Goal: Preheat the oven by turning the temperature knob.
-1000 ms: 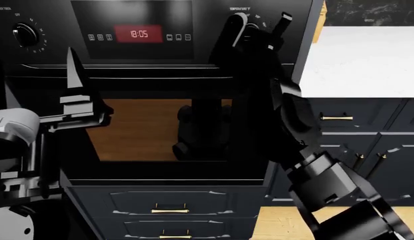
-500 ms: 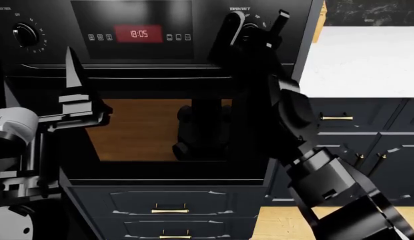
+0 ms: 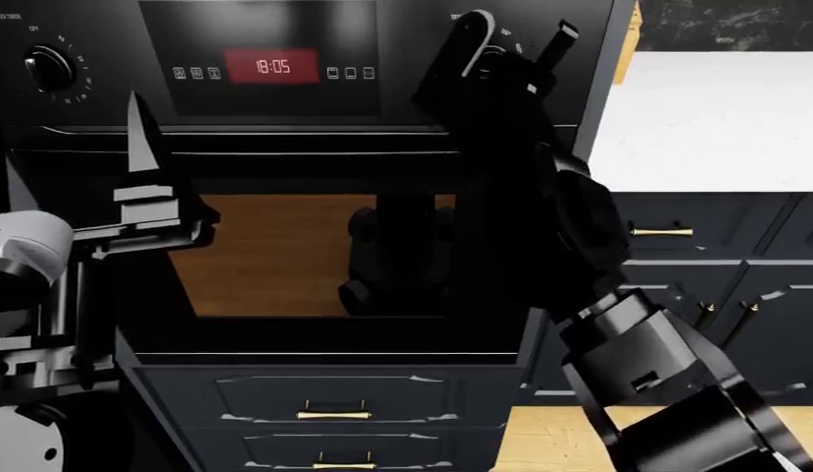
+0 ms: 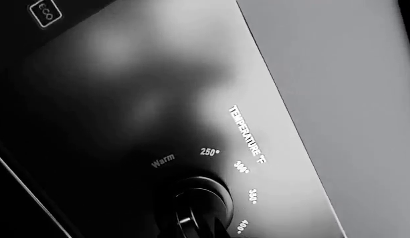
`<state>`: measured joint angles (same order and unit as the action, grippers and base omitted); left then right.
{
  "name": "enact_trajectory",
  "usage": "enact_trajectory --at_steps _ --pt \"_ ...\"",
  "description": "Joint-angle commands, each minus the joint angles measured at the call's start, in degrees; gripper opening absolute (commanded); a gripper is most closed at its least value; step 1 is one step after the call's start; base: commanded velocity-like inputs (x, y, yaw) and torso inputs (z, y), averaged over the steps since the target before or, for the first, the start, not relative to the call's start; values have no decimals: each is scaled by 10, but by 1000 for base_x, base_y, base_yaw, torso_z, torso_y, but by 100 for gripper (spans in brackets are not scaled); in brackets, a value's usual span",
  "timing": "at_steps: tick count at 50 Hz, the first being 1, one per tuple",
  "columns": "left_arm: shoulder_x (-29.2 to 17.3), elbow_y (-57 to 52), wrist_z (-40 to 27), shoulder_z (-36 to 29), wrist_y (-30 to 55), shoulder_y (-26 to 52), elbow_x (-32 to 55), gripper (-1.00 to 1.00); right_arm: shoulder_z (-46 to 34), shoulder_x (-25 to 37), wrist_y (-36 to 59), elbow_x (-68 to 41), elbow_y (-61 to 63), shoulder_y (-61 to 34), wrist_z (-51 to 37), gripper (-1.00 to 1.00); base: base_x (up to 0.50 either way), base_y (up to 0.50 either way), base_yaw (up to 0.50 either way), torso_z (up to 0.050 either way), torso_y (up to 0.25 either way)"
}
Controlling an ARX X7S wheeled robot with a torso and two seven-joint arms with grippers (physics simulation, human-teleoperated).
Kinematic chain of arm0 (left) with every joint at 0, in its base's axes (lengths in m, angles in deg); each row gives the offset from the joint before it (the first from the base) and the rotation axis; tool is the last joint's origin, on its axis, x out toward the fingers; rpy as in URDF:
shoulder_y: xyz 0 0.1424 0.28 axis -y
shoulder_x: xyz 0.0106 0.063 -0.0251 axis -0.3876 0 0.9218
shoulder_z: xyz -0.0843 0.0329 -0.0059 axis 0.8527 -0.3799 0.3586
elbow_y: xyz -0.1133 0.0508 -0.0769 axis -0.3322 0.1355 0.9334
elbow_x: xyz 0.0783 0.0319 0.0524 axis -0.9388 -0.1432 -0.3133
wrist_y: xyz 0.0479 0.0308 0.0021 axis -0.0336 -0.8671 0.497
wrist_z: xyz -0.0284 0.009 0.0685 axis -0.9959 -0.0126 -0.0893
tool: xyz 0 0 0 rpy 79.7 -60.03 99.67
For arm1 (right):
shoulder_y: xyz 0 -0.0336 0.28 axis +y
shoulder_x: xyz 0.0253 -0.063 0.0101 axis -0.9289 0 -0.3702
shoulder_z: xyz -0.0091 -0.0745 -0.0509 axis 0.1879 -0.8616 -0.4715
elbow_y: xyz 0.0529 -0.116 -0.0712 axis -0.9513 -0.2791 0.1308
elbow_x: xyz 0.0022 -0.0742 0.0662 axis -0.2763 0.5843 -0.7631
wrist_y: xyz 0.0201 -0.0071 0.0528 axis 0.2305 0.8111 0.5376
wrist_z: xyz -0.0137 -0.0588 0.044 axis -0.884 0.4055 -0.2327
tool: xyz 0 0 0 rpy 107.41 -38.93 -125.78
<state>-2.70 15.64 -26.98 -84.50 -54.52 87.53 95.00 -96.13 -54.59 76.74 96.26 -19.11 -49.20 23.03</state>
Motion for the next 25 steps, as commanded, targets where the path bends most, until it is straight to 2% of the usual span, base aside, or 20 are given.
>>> enact_trajectory --at_steps 1,25 --pt "-1 1 -1 -1 -1 0 0 100 20 -8 1 -3 10 -6 -14 -100 0 0 0 0 0" --pt "-6 -4 -7 1 3 1 7 100 85 -22 34 -77 60 -1 -21 -100 -3 0 0 0 3"
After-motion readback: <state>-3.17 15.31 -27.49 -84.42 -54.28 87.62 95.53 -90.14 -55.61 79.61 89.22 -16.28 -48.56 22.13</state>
